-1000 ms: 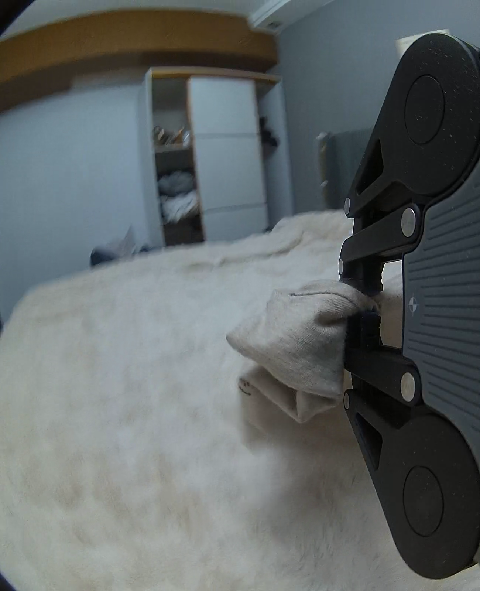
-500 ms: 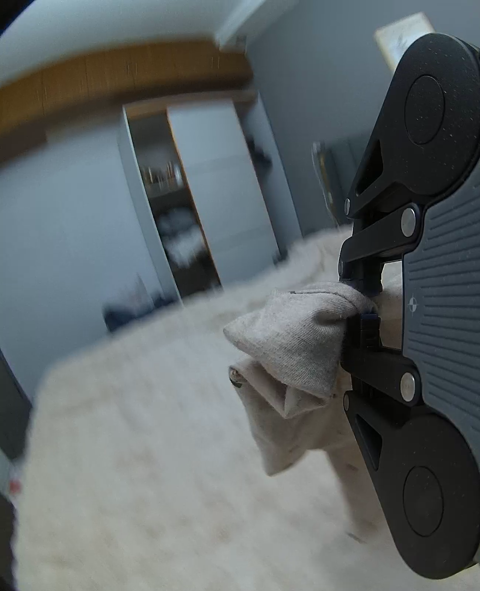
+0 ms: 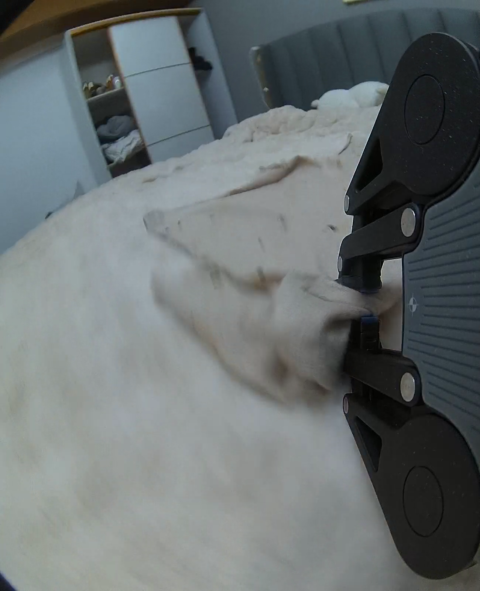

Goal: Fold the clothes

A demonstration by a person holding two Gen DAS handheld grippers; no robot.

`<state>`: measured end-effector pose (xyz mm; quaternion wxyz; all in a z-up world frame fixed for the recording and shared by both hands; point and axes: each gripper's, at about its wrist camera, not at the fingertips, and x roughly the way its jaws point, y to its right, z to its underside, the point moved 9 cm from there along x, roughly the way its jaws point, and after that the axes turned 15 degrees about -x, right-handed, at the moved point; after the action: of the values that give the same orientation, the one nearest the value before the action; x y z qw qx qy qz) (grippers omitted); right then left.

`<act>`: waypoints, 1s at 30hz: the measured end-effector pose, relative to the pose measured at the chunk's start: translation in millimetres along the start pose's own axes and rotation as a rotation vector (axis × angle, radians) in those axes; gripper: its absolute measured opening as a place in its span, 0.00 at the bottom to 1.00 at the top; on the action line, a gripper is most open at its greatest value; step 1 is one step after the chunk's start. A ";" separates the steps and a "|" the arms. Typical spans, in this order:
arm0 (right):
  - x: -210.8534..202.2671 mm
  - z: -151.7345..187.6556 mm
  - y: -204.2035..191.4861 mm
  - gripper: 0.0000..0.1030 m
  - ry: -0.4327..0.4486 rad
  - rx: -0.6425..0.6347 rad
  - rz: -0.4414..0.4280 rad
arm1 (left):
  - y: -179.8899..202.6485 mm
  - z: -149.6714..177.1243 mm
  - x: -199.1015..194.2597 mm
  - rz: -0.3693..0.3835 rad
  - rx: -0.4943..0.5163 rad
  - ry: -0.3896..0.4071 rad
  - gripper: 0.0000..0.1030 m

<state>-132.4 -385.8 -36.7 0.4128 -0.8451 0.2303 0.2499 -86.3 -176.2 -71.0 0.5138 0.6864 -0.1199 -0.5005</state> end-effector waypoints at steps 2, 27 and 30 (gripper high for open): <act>-6.6 9.3 10.5 0.10 -0.003 0.015 0.011 | -5.1 -0.3 -8.2 0.027 -0.035 0.001 0.13; -42.1 0.4 -2.1 0.55 0.156 0.124 0.133 | 187.9 -48.9 174.6 -0.289 0.705 -0.073 0.45; -36.7 1.1 -9.7 0.55 0.203 0.048 0.149 | 187.7 -43.7 185.8 -0.283 0.711 -0.082 0.45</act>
<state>-155.1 -372.8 -9.1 0.3877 -0.8365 0.3390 0.1875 102.1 -360.0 -22.0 0.1643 0.8109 -0.2107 -0.5206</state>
